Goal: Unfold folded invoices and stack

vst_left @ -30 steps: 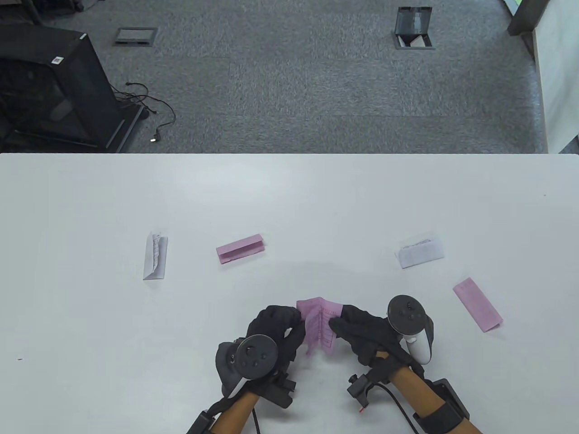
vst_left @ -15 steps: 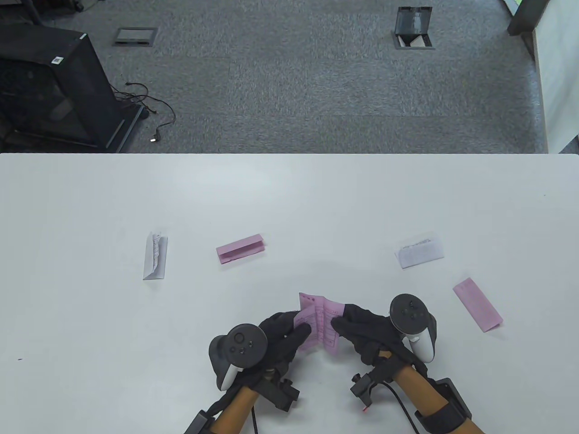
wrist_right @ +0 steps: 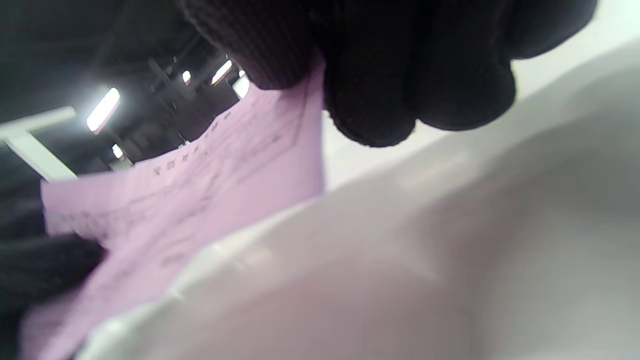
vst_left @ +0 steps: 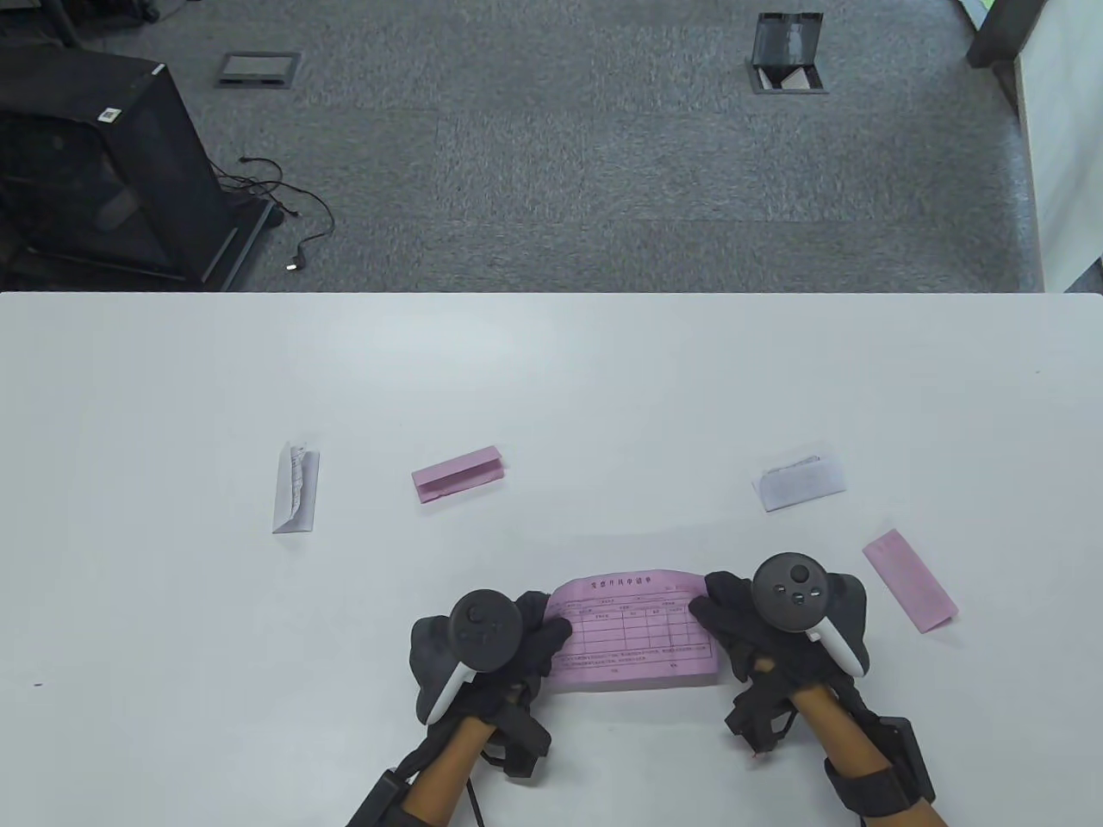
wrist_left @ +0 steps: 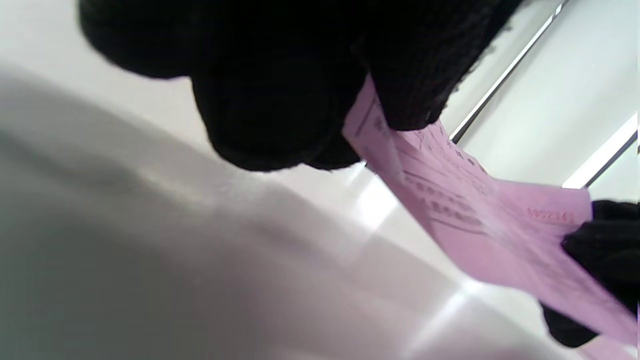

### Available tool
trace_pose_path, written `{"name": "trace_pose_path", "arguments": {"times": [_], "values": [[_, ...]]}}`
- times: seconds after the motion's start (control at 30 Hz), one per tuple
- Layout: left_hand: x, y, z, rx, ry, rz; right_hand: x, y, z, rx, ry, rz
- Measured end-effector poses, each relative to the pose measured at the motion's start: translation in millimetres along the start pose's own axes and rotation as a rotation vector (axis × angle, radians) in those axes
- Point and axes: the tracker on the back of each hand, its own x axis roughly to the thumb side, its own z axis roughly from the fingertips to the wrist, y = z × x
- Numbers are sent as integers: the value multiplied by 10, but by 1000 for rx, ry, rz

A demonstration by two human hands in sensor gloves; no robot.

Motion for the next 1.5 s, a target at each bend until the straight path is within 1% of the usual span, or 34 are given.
{"name": "trace_pose_path", "arguments": {"times": [0.1, 0.2, 0.27, 0.37, 0.43, 0.47, 0.5, 0.57, 0.63, 0.67, 0.73, 0.8, 0.87, 0.9, 0.93, 0.97, 1.0, 1.03, 1.07, 1.1, 1.13, 1.2, 1.3, 1.37, 1.47, 1.5], "values": [[56, -90, -41, -92, 28, -164, 67, 104, -2, 19, 0, 168], [145, -141, -56, -97, 43, -296, 193, 166, 31, 17, -7, 334], [154, -170, -71, -136, 63, -401, 231, 191, 54, 21, -5, 367], [160, -159, -24, -103, 45, -444, 244, 199, 62, 21, 2, 379], [197, -158, 37, -62, -21, -581, 235, 196, 61, 26, 12, 372], [218, -146, 72, -47, -43, -617, 232, 195, 61, 30, 19, 367], [227, -151, 90, -36, -67, -612, 230, 194, 62, 31, 22, 368], [233, -174, 108, -68, -102, -634, 221, 188, 61, 35, 29, 378], [197, -192, 85, -122, -85, -626, 214, 180, 58, 40, 35, 369], [159, -192, 73, -153, -67, -592, 214, 172, 59, 50, 42, 368], [110, -188, 67, -184, -56, -516, 213, 147, 66, 75, 67, 390], [89, -188, 73, -202, -57, -514, 221, 84, 92, 85, 95, 448], [89, -190, 74, -211, -62, -518, 298, -27, 172, -68, 63, 494], [87, -190, 67, -218, -70, -508, 388, -82, 231, -169, 12, 508], [84, -191, 61, -226, -73, -503, 462, -101, 267, -204, -47, 507], [77, -193, 58, -237, -69, -492, 581, -93, 304, -202, -150, 492], [69, -194, 55, -247, -68, -480, 703, -42, 317, -167, -233, 476], [60, -197, 52, -254, -67, -474, 793, 21, 312, -127, -272, 470], [52, -199, 50, -265, -67, -470, 915, 145, 290, -53, -292, 481], [47, -199, 49, -269, -65, -468, 972, 218, 275, -10, -294, 497], [42, -199, 49, -274, -65, -462, 1064, 359, 233, 61, -297, 531], [41, -201, 51, -280, -64, -461, 1149, 527, 171, 115, -301, 559], [54, -197, 56, -286, -65, -463, 1217, 702, 98, 147, -292, 588], [44, -195, 53, -296, -60, -455, 1212, 722, 86, 121, -286, 590], [37, -199, 51, -306, -61, -445, 1141, 781, 67, 161, -258, 655], [40, -197, 52, -307, -61, -445, 1113, 778, 68, 143, -260, 649]]}}
